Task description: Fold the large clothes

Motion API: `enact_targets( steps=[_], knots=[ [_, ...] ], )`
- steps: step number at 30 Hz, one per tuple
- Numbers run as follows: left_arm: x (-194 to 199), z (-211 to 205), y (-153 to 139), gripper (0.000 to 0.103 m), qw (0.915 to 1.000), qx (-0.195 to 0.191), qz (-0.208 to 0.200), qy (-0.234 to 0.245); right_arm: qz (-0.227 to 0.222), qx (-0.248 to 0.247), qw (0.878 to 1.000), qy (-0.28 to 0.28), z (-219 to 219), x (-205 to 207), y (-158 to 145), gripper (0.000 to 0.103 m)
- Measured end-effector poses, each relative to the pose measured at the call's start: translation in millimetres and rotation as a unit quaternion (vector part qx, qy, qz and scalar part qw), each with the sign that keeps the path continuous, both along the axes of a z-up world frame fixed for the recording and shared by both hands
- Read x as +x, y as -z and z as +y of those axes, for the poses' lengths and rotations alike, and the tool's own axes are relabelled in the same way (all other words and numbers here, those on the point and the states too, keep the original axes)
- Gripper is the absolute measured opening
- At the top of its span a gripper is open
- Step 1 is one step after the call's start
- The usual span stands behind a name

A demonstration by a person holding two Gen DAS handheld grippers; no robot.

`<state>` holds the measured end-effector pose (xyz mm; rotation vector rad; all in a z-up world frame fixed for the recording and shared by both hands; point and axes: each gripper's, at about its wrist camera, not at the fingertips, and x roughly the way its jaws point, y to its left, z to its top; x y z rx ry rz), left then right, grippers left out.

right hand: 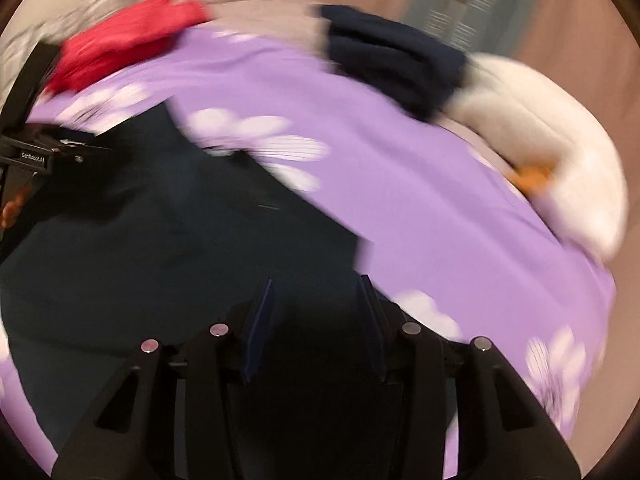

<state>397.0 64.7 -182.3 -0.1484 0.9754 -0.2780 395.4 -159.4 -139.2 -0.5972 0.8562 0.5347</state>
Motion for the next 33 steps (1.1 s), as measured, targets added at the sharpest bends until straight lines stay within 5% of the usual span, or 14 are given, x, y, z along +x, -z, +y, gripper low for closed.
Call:
enact_targets(
  steps=[5,13,14,17,21,25,29,33],
  knots=[
    [4,-4,16,0.101,0.9955,0.093,-0.007,-0.018,0.009,-0.051,0.997,-0.050,49,42,33,0.043],
    [25,54,30,0.101,0.9938,0.019,0.027,-0.106,0.092,-0.076,0.990,-0.073,54,69,59,0.042],
    [24,54,31,0.101,0.9937,0.016,0.026,-0.108,0.106,-0.079,0.989,-0.074,53,71,61,0.037],
    [18,58,25,0.101,0.9933,0.011,0.014,-0.114,0.097,-0.096,0.987,-0.079,58,66,64,0.000],
    [8,58,3,0.101,0.9933,0.006,-0.027,-0.113,0.039,-0.099,0.990,-0.097,64,46,53,0.000],
    [-6,50,-17,0.101,0.9942,-0.014,-0.052,-0.093,-0.022,-0.075,0.995,-0.056,63,58,27,0.000],
    [-6,31,-19,0.101,0.9970,-0.031,-0.045,-0.056,0.043,-0.057,0.996,-0.055,68,67,32,0.001],
    [-4,21,-5,0.101,0.9983,-0.027,-0.028,-0.043,0.081,-0.024,0.994,-0.069,68,65,36,0.037]
  ],
)
